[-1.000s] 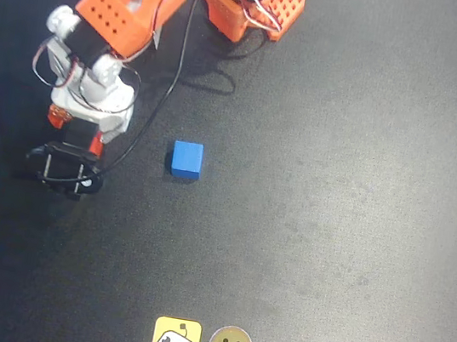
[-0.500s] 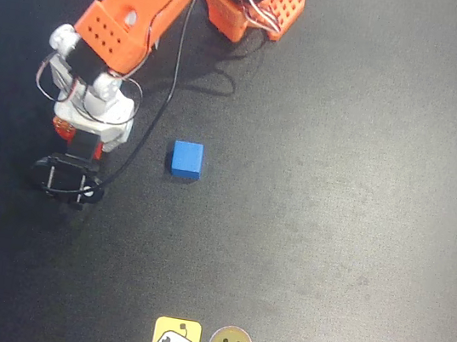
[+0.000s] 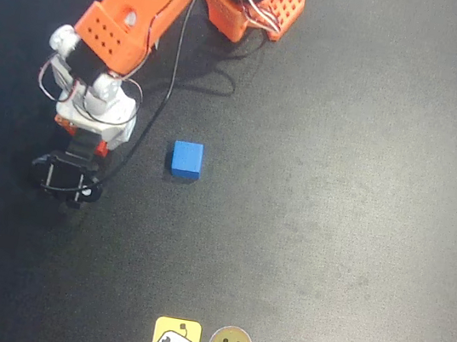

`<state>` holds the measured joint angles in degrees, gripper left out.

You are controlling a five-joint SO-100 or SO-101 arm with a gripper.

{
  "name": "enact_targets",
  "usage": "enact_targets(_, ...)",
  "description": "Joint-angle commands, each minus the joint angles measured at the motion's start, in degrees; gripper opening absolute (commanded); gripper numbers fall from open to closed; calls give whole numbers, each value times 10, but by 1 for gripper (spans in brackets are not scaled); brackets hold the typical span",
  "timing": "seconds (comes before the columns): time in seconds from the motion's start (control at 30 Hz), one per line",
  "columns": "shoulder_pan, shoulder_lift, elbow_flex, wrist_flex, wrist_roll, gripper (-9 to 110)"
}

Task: Put the red cube on top of the blue cube.

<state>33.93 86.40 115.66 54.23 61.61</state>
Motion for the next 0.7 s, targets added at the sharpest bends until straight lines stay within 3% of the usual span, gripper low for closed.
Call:
enact_targets(0.0,-12,55,-46,35,13,6)
enact_targets(0.27,-44,94,-132,128,25,7)
enact_targets(0.67,-162,175,-113,147,100,7)
